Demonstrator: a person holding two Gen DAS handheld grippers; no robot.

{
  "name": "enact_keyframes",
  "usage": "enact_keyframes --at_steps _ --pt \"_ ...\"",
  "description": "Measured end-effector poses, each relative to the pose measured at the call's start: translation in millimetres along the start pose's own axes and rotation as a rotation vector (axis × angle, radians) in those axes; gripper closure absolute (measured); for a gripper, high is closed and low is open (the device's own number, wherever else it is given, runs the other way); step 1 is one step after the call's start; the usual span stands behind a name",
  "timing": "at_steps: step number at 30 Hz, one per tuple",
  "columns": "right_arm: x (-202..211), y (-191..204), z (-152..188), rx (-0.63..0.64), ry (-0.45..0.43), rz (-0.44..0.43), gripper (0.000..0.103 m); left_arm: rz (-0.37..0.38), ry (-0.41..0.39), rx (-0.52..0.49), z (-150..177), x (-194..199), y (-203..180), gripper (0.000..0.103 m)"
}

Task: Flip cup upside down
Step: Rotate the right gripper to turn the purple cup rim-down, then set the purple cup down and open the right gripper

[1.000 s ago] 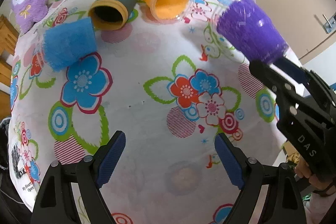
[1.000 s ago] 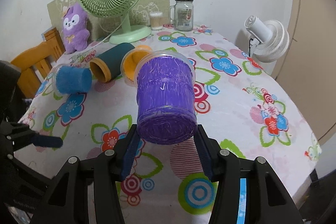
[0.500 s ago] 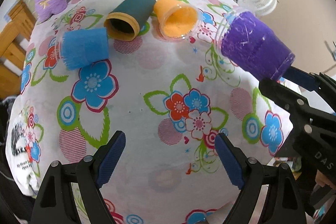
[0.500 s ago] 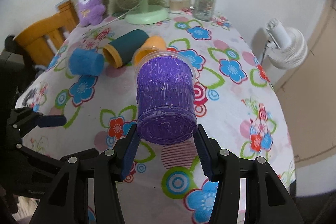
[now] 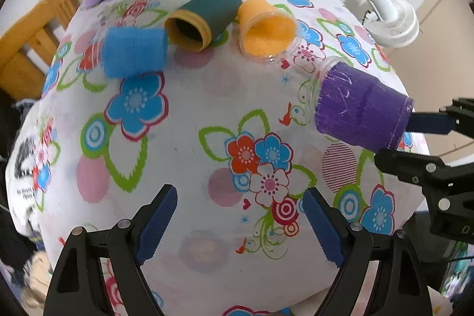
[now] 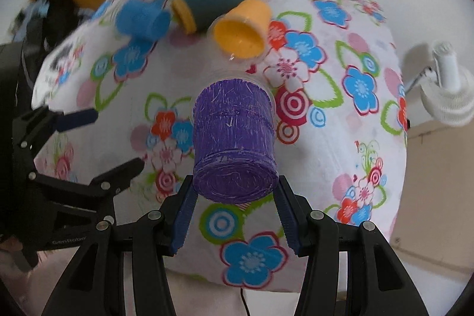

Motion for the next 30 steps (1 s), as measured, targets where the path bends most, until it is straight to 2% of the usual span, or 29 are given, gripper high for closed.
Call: enact_keyframes --at_steps 5,7,9,13,19,26,30 --pt "-8.8 4.6 -16.0 0.051 0.033 -0.035 0.045 -0.011 0.024 0.065 2.2 -5.2 5.7 0.015" --pt "-8.5 8.4 -21.9 0.072 0.010 -0.038 0.036 -0.016 0.021 0.091 -0.5 -2.8 10.5 0.015" --pt "-4.4 12.0 -25.7 0.083 -0.029 -0.046 0.028 -0.024 0.016 0.111 -3.5 1.5 15.6 0.015" --pt "8.8 12.1 -30.8 0.054 -0.089 -0.073 0.025 -0.043 0.004 0.127 -9.4 16.0 22.4 0.015" --pt "46.5 7.1 -32.9 0.008 -0.218 -0.044 0.023 -0.034 -0.016 0.175 -23.8 47.7 27.7 0.014" --pt "92.6 4.2 -26.8 -0.032 -0.352 -0.004 0.016 -0.112 -0.081 0.158 -38.0 88.4 24.7 0.010" --pt "114.6 0.9 -20.7 -0.081 -0.420 0.003 0.014 -0.040 -0.040 0.202 -36.5 99.9 21.6 0.008"
Point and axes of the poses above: each gripper's, at about its wrist camera, not at the fingertips, and x roughly against the way its jaws point, y to its left, z to its underside, the point moved 6 cm from there along -x, roughly the way its jaws point, and after that the axes turned 13 degrees about -z, right-handed, at the moved point
